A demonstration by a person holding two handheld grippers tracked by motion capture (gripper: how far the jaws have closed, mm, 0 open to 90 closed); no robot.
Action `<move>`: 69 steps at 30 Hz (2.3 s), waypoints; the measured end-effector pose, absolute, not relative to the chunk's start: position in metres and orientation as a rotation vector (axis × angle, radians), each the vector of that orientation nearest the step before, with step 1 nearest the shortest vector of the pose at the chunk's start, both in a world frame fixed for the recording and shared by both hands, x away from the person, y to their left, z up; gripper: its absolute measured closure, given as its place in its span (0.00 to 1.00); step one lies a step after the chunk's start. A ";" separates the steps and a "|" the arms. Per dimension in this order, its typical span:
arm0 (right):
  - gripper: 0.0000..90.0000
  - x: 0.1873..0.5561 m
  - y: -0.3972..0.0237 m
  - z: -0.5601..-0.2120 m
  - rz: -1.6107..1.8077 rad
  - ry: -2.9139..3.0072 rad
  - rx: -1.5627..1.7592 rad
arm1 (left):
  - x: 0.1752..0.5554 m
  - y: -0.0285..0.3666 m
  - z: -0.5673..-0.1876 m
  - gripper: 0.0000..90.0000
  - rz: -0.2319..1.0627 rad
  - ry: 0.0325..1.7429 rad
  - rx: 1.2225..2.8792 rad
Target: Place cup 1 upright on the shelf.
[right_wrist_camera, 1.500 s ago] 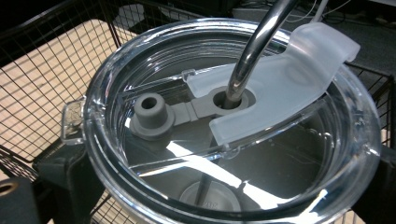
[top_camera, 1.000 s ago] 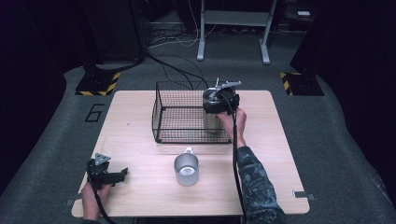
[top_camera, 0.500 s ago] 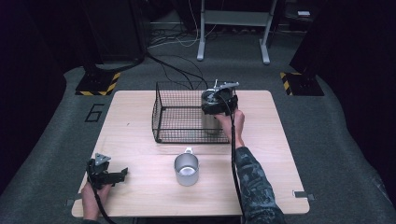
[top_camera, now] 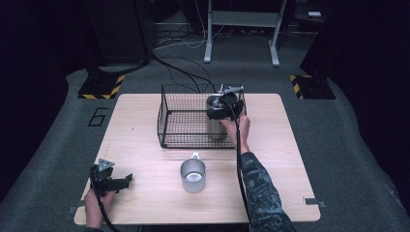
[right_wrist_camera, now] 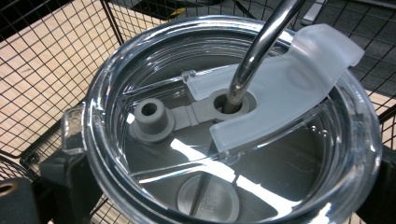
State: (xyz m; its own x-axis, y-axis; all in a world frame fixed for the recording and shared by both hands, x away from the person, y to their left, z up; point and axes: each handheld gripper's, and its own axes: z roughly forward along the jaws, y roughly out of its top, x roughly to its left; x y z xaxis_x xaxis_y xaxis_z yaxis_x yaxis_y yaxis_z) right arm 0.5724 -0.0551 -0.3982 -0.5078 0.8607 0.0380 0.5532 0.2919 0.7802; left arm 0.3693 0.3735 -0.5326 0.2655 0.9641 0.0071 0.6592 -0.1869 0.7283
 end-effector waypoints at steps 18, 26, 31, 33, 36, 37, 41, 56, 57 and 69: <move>0.01 0.572 -0.056 -0.400 1.068 2.199 1.315 | 0.369 0.374 -0.533 0.01 0.641 1.463 1.928; 0.00 0.568 -0.053 -0.389 1.013 2.240 1.306 | 0.369 0.373 -0.533 0.01 0.641 1.463 1.928; 0.00 0.566 -0.054 -0.384 0.988 2.257 1.282 | 0.369 0.374 -0.533 0.01 0.639 1.464 1.928; 0.00 0.565 -0.054 -0.383 0.994 2.255 1.277 | 0.369 0.374 -0.533 0.01 0.640 1.463 1.928; 0.00 0.562 -0.054 -0.378 1.014 2.228 1.257 | 0.369 0.374 -0.533 0.01 0.641 1.462 1.928; 0.00 0.560 -0.054 -0.374 1.024 2.208 1.252 | 0.369 0.374 -0.533 0.01 0.641 1.463 1.928; 0.00 0.556 -0.056 -0.362 1.047 2.199 1.229 | 0.369 0.373 -0.533 0.01 0.642 1.467 1.913; 0.00 0.521 -0.071 -0.342 1.099 2.220 1.131 | 0.369 0.373 -0.533 0.01 0.641 1.468 1.916; 0.00 0.515 -0.073 -0.341 1.100 2.220 1.121 | 0.369 0.373 -0.533 0.01 0.641 1.467 1.916; 0.00 0.463 -0.099 -0.351 1.126 2.219 1.047 | 0.369 0.373 -0.533 0.01 0.642 1.468 1.919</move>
State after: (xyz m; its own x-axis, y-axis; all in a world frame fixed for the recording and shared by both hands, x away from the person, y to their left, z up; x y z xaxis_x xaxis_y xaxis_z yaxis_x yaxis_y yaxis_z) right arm 0.4634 -0.0994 -0.3506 -0.6176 0.7853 -0.0436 0.4285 0.3825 0.8186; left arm 0.3692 0.3730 -0.5328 0.2601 0.9656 0.0036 0.6579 -0.1800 0.7313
